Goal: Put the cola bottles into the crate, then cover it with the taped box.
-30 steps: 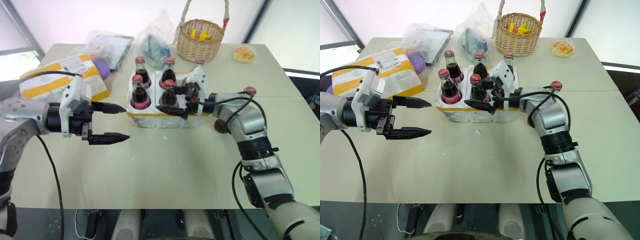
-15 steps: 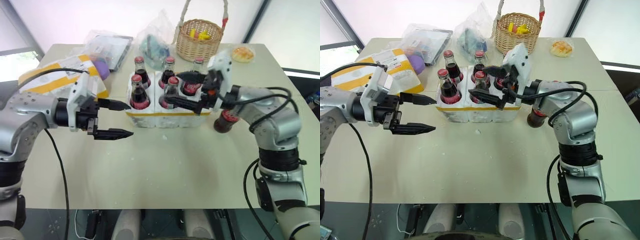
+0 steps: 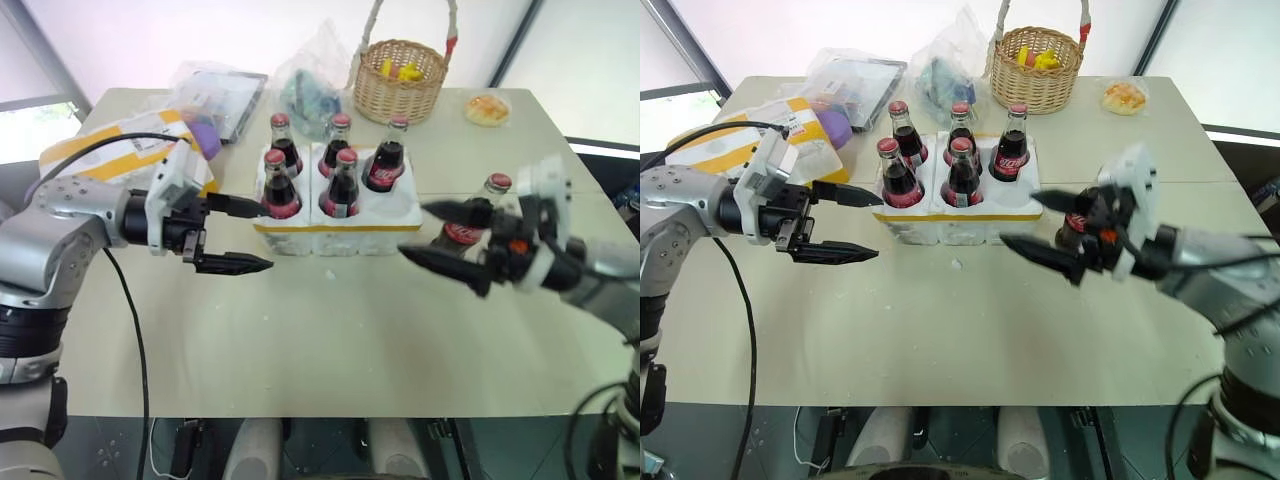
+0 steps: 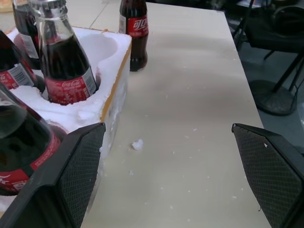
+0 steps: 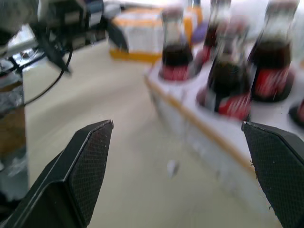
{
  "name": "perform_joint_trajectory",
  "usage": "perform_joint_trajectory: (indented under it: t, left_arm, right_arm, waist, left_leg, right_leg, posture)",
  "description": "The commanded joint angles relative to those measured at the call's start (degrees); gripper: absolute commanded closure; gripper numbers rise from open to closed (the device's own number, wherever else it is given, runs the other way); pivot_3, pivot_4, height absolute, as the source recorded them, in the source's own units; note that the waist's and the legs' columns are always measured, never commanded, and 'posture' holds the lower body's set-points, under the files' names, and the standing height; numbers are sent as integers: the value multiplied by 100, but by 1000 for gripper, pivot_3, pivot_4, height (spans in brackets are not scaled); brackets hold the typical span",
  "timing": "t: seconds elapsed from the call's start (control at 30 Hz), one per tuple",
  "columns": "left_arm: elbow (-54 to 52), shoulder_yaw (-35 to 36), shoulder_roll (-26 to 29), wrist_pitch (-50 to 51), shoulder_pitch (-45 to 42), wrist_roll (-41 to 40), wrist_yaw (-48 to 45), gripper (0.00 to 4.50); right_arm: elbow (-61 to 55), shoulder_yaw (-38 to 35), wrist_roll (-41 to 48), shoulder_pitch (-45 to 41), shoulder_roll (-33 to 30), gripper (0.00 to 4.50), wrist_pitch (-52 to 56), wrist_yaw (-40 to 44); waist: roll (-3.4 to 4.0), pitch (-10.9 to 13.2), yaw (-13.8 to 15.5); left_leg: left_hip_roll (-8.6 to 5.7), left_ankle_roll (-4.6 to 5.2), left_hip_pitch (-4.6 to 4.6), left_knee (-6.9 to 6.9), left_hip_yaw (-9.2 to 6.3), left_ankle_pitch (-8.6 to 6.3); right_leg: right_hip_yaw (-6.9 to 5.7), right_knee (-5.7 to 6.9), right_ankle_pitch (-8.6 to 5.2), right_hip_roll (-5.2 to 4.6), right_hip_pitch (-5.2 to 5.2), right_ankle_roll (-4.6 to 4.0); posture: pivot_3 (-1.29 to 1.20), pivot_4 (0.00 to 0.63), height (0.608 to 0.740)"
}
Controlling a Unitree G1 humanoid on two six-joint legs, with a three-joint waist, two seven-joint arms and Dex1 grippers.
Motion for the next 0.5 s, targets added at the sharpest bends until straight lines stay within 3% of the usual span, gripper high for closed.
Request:
perform_joint_trajectory:
  t: [0.03,0.2,0.5]
  left_arm:
    - [-11,52,8,-76,-175,17,-101,0]
    - [-41,51,9,-11,-233,-21,-163,0]
    - [-76,52,54,34,-287,-7,-182,0]
  right_arm:
    - [-367,-499,162,528,-177,58,-120,-249]
    - [-124,-804,-642,1692,-178,58,-698,-321]
    - [1172,-316,-1733,1175,289,58,-1619,-1224]
  waist:
    - [0,0,6]
    - [-5,-3,30]
    - [-5,-4,-6]
  left_leg:
    - [0,0,0,2,0,0]
    - [0,0,-1,4,0,0]
    - [3,0,3,5,4,0]
  right_leg:
    - [0,-1,-3,0,1,-6]
    - [0,-8,-8,0,8,-13]
    - [2,-9,-8,0,8,-17]
  posture:
    - [0,150,737]
    - [0,150,737]
    - [0,150,737]
